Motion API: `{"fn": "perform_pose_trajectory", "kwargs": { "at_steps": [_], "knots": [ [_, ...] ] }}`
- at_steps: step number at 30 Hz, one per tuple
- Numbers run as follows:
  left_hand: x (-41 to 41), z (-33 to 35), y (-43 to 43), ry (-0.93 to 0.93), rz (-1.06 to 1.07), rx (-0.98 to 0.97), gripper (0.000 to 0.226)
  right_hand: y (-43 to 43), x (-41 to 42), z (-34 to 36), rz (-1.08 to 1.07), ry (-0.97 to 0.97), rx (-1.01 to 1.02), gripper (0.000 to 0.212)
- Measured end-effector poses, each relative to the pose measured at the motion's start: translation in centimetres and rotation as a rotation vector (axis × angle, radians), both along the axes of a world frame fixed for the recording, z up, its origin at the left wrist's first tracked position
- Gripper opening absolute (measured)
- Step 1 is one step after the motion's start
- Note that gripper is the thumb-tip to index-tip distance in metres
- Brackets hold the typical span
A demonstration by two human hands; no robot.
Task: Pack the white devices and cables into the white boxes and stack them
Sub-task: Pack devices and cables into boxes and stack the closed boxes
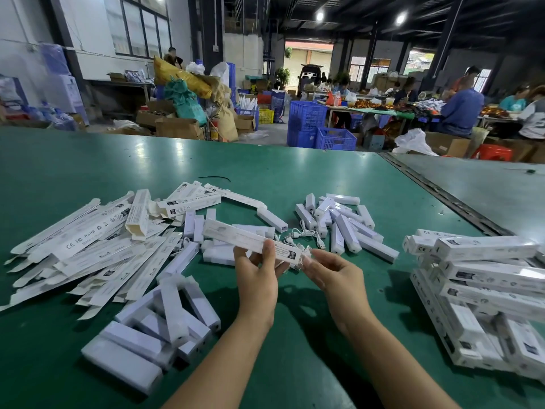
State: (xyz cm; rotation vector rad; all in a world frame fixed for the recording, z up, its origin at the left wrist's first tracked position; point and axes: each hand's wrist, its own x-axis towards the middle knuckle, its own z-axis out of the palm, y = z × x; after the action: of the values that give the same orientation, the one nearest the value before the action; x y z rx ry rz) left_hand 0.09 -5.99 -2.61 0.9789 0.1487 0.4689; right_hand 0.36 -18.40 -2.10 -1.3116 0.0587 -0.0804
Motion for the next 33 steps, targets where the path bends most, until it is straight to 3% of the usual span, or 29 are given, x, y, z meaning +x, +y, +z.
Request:
{"fn": "perform_pose_trajectory", "kwargs": {
  "at_steps": [14,21,33],
  "knots": [
    [0.2,0.0,0.4,0.009,-0.037,-0.058,0.026,-0.1,0.4,-0.6,0.080,0.048,0.109,0.022],
    [0.2,0.1,0.7,0.015,-0.018,-0.071,0.018,0.3,0.3,-0.6,0.002,-0.160,-0.258,0.026],
    [0.1,0.4,1.0,0.062,-0.027,-0.155,0.019,-0.3,0.2,0.2,0.086,-0.144,-0.201,0.031]
  ]
}}
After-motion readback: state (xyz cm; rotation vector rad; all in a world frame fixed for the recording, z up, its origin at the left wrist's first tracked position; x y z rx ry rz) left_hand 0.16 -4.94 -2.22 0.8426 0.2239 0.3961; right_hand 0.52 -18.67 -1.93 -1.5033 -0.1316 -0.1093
